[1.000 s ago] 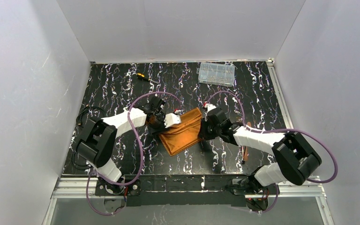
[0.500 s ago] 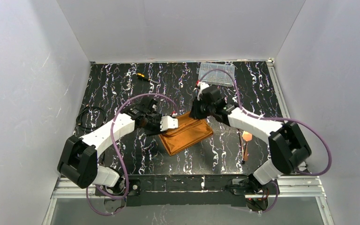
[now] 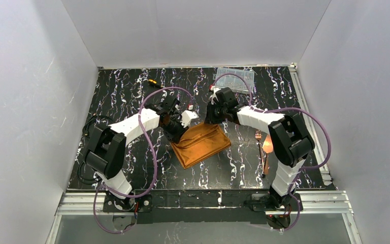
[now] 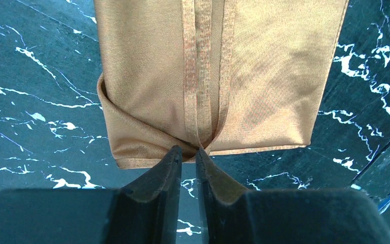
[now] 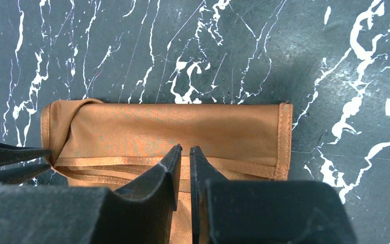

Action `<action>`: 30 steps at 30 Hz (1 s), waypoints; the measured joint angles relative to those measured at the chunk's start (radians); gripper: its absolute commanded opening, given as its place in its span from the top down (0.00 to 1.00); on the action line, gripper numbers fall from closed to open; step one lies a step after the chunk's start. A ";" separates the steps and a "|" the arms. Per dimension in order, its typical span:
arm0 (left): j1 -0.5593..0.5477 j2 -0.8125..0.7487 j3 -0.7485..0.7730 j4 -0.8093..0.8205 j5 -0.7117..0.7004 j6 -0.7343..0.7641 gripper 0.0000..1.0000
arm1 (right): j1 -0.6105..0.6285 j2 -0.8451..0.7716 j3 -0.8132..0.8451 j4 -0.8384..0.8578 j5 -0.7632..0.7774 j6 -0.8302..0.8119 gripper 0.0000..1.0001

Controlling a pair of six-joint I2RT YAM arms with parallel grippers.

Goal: Fold the napkin into a case and place the utensils inside
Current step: Rotate the 2/3-rectangle-folded napkin at the center of the board.

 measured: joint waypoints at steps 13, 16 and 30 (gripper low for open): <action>-0.003 -0.021 -0.135 0.060 -0.016 -0.016 0.84 | -0.001 0.002 -0.076 0.031 -0.013 0.002 0.81; -0.005 -0.023 -0.154 0.081 -0.027 0.002 0.84 | -0.001 0.002 -0.090 0.031 -0.013 0.002 0.81; -0.026 -0.059 -0.202 0.149 -0.095 0.137 0.85 | -0.008 -0.011 0.006 -0.016 -0.032 -0.023 0.81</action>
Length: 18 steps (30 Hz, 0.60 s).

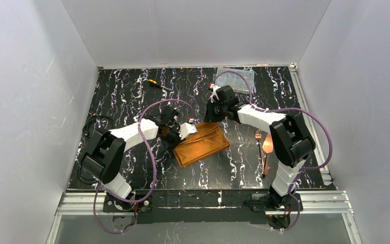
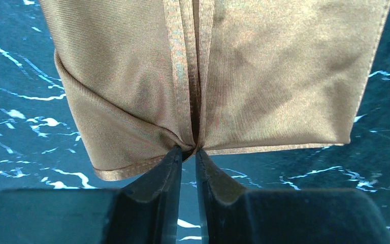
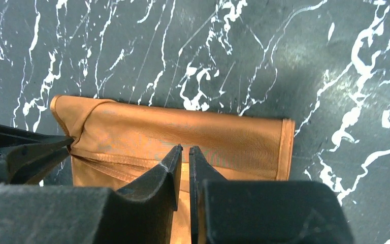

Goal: Fold the napkin into a case and place the utensils inside
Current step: Rotate the 2/3-rectangle-folded napkin at the center of the board.

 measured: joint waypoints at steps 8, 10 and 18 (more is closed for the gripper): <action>0.002 -0.018 -0.014 0.007 -0.087 0.103 0.85 | -0.001 0.038 -0.015 0.008 0.039 -0.038 0.83; 0.002 -0.018 -0.014 0.004 -0.103 0.122 0.85 | -0.001 0.038 -0.056 0.013 0.055 -0.044 0.84; 0.011 -0.018 -0.014 0.014 -0.136 0.189 0.85 | -0.002 -0.097 -0.270 0.120 0.080 -0.007 0.84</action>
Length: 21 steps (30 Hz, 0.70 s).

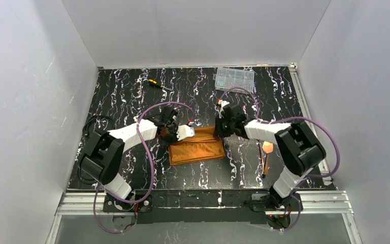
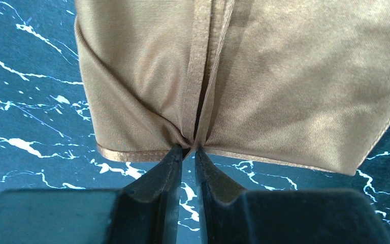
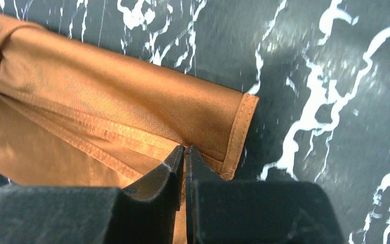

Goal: Fold the napkin into a case and place the utensils inside
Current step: Rotate the 2/3-rectangle-folded napkin at the center of the board.

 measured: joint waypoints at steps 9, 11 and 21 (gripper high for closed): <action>0.002 0.008 0.016 0.022 -0.018 0.113 0.85 | 0.043 -0.182 -0.213 0.051 0.031 0.110 0.82; 0.005 0.008 0.021 0.024 -0.019 0.135 0.84 | 0.053 -0.216 -0.246 0.056 0.040 0.138 0.78; 0.006 -0.038 0.078 -0.074 0.045 0.144 0.81 | 0.061 -0.251 -0.202 0.004 0.044 0.164 0.70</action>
